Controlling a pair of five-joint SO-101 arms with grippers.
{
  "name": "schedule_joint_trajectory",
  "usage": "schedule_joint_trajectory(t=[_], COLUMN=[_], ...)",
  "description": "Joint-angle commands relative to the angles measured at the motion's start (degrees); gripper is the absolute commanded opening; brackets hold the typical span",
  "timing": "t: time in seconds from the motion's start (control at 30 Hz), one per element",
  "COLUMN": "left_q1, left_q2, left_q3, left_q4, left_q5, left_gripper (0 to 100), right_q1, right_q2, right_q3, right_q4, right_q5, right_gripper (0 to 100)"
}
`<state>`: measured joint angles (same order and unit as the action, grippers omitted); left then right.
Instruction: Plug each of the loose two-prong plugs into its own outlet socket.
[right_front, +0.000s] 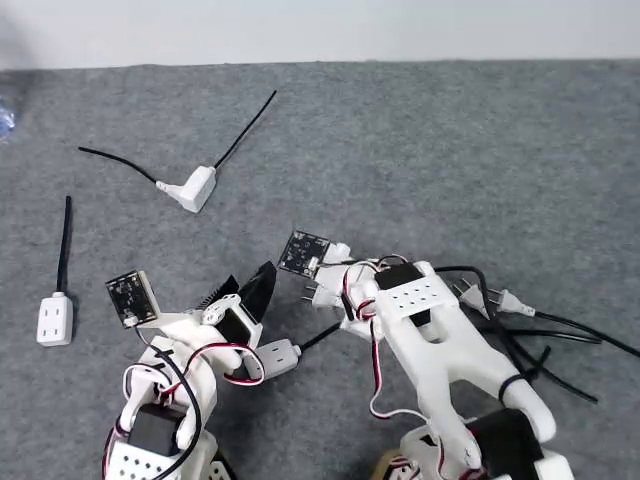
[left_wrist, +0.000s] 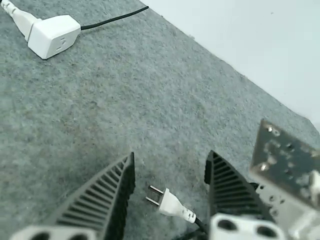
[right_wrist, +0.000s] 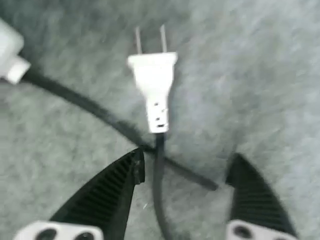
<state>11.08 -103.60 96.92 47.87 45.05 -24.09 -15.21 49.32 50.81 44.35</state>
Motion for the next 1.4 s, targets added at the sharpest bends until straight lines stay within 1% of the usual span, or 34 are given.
schedule_joint_trajectory(t=[0.0,0.13,0.2,0.27,0.4,0.6,0.9,1.27,1.3,1.37], left_q1=[-0.2,-0.2,-0.2,-0.2,-0.2,-0.2,0.2,-0.1,-0.1,-0.1], left_q2=[-0.6,-0.6,-0.6,-0.6,-0.6,-0.6,-0.6,-0.6,-0.6,-0.6], left_q3=[-0.6,-0.6,-0.6,-0.6,-0.6,-0.6,-0.6,-0.6,-0.6,-0.6], left_q4=[0.1,0.1,0.1,0.1,0.1,0.2,0.9,0.9,0.9,0.9], left_q5=[0.5,0.5,0.5,0.5,0.5,0.5,0.5,0.5,0.5,0.5], left_gripper=[22,22,22,22,22,22,22,22,22,22], right_q1=[-2.9,-5.8,-6.5,-6.7,-6.9,-6.8,-6.9,-6.9,-6.9,-6.9], right_q2=[-0.2,0.3,0.6,0.6,1.4,9.2,18.9,23.3,23.5,24.0], right_q3=[-5.2,-12.5,-14.8,-15.8,-15.9,-17.7,-25.2,-25.6,-25.6,-25.6], right_q4=[5.3,10.8,11.0,10.1,8.2,3.5,3.1,1.6,1.6,1.0], right_q5=[0.7,0.3,-0.9,-2.6,-3.4,-3.5,-5.5,-5.5,-5.5,-5.3], right_gripper=[28.8,26.5,26.6,26.6,26.4,26.3,26.3,26.2,25.7,20.9])
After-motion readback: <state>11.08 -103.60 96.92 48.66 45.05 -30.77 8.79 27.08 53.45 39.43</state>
